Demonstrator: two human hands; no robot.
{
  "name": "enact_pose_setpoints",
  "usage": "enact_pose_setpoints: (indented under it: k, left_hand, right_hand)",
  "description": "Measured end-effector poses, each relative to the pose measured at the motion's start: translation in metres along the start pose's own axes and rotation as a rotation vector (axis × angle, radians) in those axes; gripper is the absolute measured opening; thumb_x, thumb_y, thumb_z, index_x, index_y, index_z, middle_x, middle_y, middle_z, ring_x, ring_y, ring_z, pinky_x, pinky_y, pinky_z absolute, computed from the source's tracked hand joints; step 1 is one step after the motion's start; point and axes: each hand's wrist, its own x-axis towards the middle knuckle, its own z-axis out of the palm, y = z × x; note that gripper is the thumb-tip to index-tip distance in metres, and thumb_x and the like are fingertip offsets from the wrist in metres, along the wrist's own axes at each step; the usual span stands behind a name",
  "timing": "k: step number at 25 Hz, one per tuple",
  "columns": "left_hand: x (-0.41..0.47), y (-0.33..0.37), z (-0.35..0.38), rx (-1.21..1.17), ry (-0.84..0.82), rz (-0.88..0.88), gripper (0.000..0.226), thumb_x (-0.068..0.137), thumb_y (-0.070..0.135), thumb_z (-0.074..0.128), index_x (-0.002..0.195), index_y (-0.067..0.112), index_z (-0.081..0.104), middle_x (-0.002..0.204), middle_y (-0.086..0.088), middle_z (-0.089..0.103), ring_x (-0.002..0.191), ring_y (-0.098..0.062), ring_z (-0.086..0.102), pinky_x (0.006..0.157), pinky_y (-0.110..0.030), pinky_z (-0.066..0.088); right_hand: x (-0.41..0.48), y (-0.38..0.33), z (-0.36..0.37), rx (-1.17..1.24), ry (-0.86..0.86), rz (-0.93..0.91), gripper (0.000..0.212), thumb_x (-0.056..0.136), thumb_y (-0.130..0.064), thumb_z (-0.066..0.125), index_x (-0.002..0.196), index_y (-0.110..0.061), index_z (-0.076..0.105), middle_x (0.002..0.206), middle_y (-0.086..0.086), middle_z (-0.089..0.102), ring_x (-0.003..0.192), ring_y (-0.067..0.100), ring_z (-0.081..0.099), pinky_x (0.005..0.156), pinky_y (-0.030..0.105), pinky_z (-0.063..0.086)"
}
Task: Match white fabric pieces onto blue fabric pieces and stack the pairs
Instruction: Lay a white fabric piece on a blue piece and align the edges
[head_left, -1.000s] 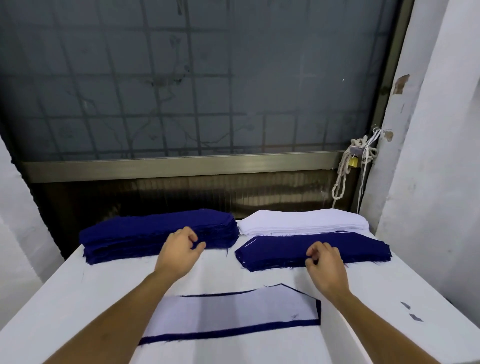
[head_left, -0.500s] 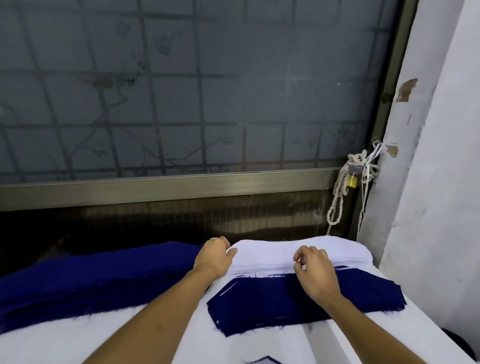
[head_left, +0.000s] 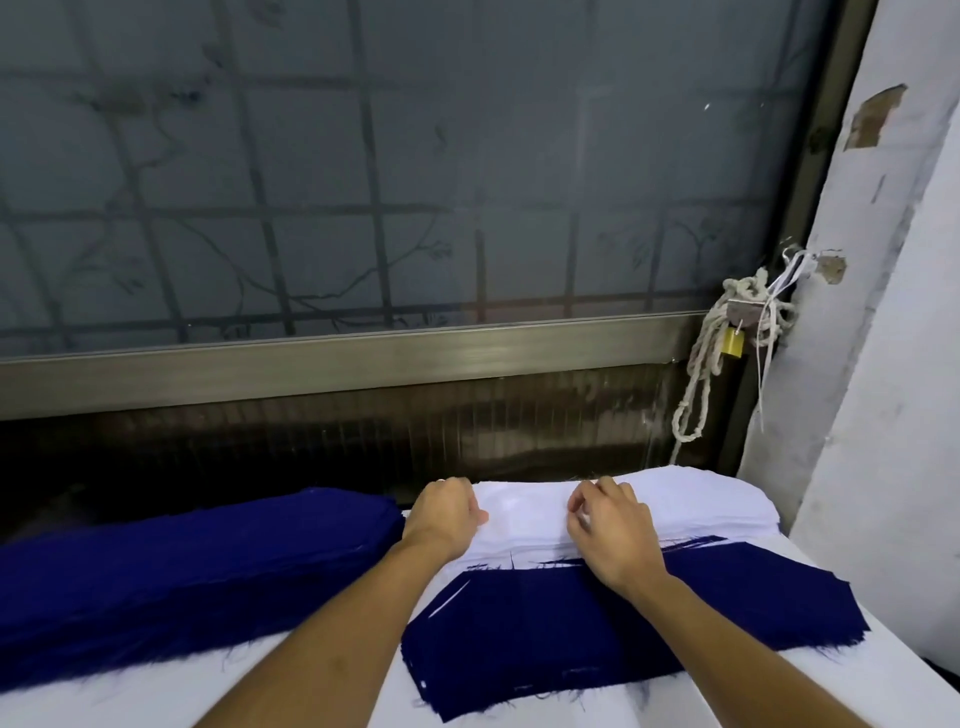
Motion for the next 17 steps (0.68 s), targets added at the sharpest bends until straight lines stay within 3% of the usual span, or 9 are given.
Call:
enact_pose_setpoints:
  k: [4, 7, 10, 13, 17]
  left_hand:
    - [-0.01, -0.005, 0.003, 0.228, 0.082, 0.255, 0.007, 0.102, 0.029, 0.057, 0.101, 0.023, 0.054, 0.122, 0.002, 0.048, 0.107, -0.016, 0.045, 0.095, -0.035, 0.048]
    - [-0.014, -0.009, 0.007, 0.253, 0.065, 0.356, 0.012, 0.104, 0.03, 0.05, 0.098, 0.031, 0.04, 0.131, 0.005, 0.041, 0.117, -0.019, 0.037, 0.099, -0.036, 0.039]
    - [-0.016, -0.008, 0.006, 0.252, 0.044, 0.443, 0.012, 0.107, 0.029, 0.044, 0.099, 0.033, 0.036, 0.118, 0.005, 0.051, 0.1, -0.016, 0.047, 0.089, -0.034, 0.042]
    - [-0.02, -0.004, 0.002, 0.136, 0.001, 0.46, 0.015, 0.108, 0.027, 0.043, 0.096, 0.033, 0.035, 0.099, 0.007, 0.047, 0.079, -0.015, 0.051, 0.07, -0.032, 0.047]
    - [-0.022, 0.0, -0.004, -0.094, -0.067, 0.393, 0.015, 0.107, 0.029, 0.046, 0.095, 0.034, 0.038, 0.103, 0.009, 0.046, 0.081, -0.013, 0.054, 0.07, -0.028, 0.052]
  right_hand:
    - [0.006, -0.011, 0.004, 0.004, 0.03, -0.024, 0.031, 0.098, -0.04, 0.056, 0.128, -0.032, 0.051, 0.133, -0.008, 0.048, 0.12, 0.011, 0.044, 0.101, 0.026, 0.04]
    - [0.013, -0.024, 0.006, 0.03, 0.036, -0.073, 0.039, 0.097, -0.041, 0.059, 0.133, -0.033, 0.05, 0.137, -0.01, 0.048, 0.124, 0.011, 0.044, 0.104, 0.026, 0.039]
    - [0.017, -0.034, 0.009, 0.079, -0.012, -0.106, 0.044, 0.097, -0.046, 0.058, 0.139, -0.037, 0.047, 0.143, -0.013, 0.047, 0.132, 0.011, 0.04, 0.112, 0.029, 0.033]
    - [0.02, -0.037, 0.01, 0.109, -0.096, -0.11, 0.048, 0.095, -0.046, 0.058, 0.14, -0.041, 0.043, 0.146, -0.012, 0.047, 0.138, 0.013, 0.036, 0.117, 0.033, 0.026]
    - [0.021, -0.04, 0.003, 0.151, -0.141, -0.092, 0.044, 0.09, -0.04, 0.06, 0.133, -0.042, 0.048, 0.138, -0.012, 0.053, 0.131, 0.014, 0.038, 0.115, 0.035, 0.029]
